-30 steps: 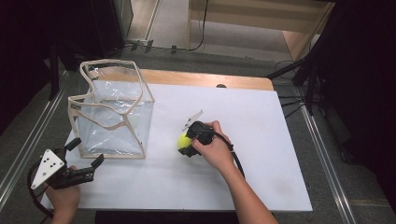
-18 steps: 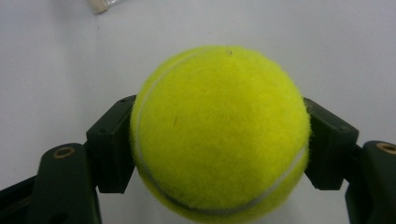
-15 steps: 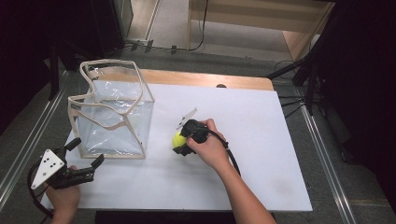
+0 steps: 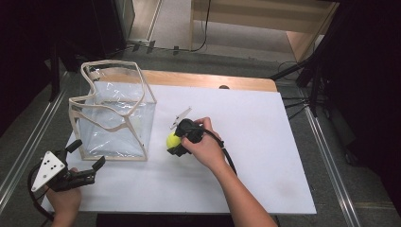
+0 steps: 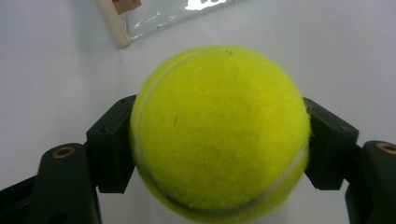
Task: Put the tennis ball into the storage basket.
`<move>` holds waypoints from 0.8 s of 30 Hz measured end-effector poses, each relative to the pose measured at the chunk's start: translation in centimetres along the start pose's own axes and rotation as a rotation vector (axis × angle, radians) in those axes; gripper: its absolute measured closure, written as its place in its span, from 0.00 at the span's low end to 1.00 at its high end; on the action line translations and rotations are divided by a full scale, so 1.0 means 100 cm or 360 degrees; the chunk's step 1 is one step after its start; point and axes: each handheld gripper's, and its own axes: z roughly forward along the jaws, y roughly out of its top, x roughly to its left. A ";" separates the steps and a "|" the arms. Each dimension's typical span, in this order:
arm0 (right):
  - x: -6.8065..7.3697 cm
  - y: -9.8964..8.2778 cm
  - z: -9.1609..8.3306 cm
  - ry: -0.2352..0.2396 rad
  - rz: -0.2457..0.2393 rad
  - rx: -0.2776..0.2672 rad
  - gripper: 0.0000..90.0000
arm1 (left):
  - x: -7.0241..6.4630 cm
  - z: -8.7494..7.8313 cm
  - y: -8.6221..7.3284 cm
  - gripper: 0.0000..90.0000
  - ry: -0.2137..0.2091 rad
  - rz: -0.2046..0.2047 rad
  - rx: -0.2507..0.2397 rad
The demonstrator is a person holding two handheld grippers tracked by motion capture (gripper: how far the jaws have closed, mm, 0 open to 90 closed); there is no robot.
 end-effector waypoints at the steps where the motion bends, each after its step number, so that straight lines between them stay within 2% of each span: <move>1: 0.001 0.002 0.001 0.0006 -0.0004 -0.0003 0.26 | 0.000 0.000 0.000 0.06 0.0000 0.0000 0.0001; 13: 0.008 0.021 0.007 0.0068 -0.0061 -0.0018 0.26 | 0.000 0.000 0.000 0.06 -0.0004 0.0000 0.0001; 24: 0.010 0.034 0.003 0.0070 -0.0063 -0.0037 0.26 | 0.000 0.000 0.000 0.06 -0.0006 0.0000 0.0003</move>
